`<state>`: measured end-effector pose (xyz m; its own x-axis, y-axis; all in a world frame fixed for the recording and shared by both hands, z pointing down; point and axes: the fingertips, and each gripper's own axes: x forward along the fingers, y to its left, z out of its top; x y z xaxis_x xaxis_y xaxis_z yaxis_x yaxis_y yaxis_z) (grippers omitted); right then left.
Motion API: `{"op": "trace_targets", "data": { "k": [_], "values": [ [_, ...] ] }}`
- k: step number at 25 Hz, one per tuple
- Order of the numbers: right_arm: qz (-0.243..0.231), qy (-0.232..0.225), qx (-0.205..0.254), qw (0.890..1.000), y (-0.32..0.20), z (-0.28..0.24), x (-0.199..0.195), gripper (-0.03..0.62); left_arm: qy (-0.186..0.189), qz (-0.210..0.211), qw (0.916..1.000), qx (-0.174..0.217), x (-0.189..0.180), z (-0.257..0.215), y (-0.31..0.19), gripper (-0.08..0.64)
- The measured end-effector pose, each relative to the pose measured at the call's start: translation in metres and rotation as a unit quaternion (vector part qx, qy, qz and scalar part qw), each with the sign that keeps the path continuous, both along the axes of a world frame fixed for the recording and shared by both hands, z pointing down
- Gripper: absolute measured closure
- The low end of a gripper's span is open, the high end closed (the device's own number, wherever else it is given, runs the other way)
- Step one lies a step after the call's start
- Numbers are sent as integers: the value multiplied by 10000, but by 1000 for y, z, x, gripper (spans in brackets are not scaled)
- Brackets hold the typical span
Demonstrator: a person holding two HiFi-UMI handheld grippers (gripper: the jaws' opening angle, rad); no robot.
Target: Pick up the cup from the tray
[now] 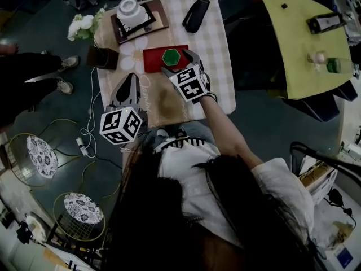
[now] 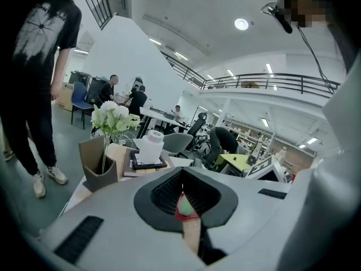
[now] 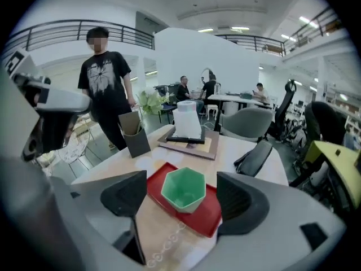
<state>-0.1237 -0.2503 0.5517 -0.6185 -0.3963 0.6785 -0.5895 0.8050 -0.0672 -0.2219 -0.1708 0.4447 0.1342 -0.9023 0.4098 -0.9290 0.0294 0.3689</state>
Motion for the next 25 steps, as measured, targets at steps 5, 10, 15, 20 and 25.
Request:
{"op": "trace_targets", "data": {
  "k": [5,10,15,20,25],
  "values": [
    [-50,157,-269,9995,-11,23,-2,219,27,-86,9998,-199,4,12,-7,551],
    [-337,393,-245,9984,-13,36,-14,220,25,-104,9994,-334,8,22,-11,551],
    [-354,560,-333,9972,-13,49,-18,221,-13,-191,9991,-383,5,25,-14,551],
    [-230,639,-332,9971,-17,52,-17,221,26,-166,9990,-419,4,25,-18,551],
    [-272,709,-470,9960,-14,56,-16,246,40,-130,9991,-399,4,28,-16,551]
  ]
}}
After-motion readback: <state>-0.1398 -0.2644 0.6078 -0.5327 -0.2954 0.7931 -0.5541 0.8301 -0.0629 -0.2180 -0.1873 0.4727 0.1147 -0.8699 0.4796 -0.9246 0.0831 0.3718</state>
